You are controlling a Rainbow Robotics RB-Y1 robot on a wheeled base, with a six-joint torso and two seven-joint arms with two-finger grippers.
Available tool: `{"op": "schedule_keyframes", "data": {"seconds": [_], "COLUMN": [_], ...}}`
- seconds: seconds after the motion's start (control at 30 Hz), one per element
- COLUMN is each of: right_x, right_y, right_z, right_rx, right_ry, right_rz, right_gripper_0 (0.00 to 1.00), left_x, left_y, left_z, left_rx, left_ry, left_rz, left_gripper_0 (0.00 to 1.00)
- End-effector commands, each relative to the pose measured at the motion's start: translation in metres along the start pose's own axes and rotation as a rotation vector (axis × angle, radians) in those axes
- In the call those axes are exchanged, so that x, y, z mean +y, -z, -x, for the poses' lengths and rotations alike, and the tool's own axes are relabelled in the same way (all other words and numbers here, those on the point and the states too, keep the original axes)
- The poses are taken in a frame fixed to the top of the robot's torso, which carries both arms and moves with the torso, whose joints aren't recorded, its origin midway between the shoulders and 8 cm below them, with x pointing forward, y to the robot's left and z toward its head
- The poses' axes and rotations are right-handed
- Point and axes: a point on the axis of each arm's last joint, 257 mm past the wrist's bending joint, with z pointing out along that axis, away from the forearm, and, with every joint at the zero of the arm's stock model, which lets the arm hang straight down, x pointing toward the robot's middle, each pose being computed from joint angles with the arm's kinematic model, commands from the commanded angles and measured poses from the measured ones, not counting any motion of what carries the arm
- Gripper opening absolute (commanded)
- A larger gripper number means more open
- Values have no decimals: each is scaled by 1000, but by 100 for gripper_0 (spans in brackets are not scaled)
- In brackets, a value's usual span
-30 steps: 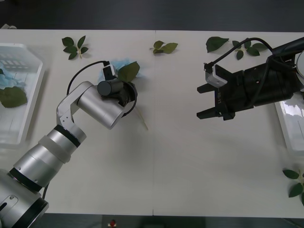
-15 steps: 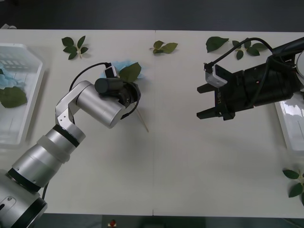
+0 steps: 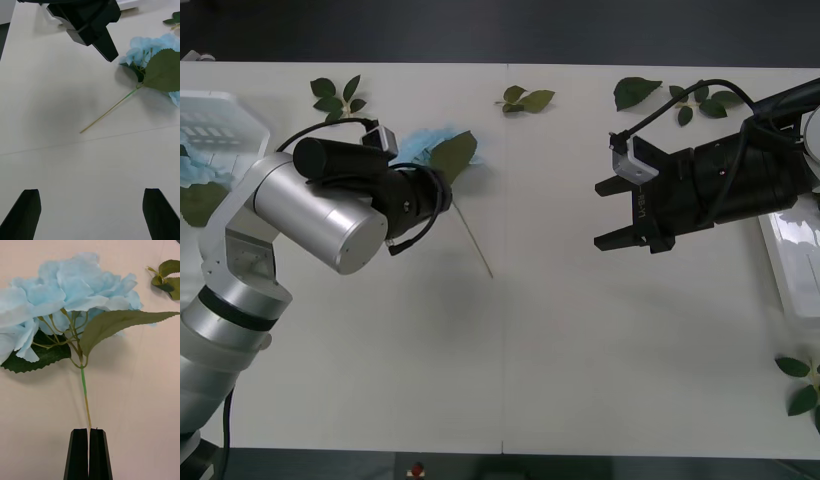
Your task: Put the red flowers into the right box and the blue flowers into the left box
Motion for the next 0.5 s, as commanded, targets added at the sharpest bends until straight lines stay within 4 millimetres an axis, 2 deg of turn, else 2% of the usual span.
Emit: {"op": "schedule_keyframes", "data": {"seconds": [0.03,0.13,0.17,0.5], "right_x": [-8,-8,-8,-8], "right_y": [4,4,4,4], "right_z": [18,18,18,18], "right_rx": [-25,-25,-25,-25], "right_ry": [36,36,36,36], "right_rz": [-19,-19,-19,-19], "right_gripper_0": [79,79,79,79], "left_x": [-5,-6,-6,-8], "left_y": [1,-6,-8,-47], "left_z": [13,18,18,24], "left_rx": [-51,-62,-62,-83], "left_ry": [-66,-62,-60,-39], "left_rz": [11,20,21,32], "left_gripper_0": [59,97,100,100]}}
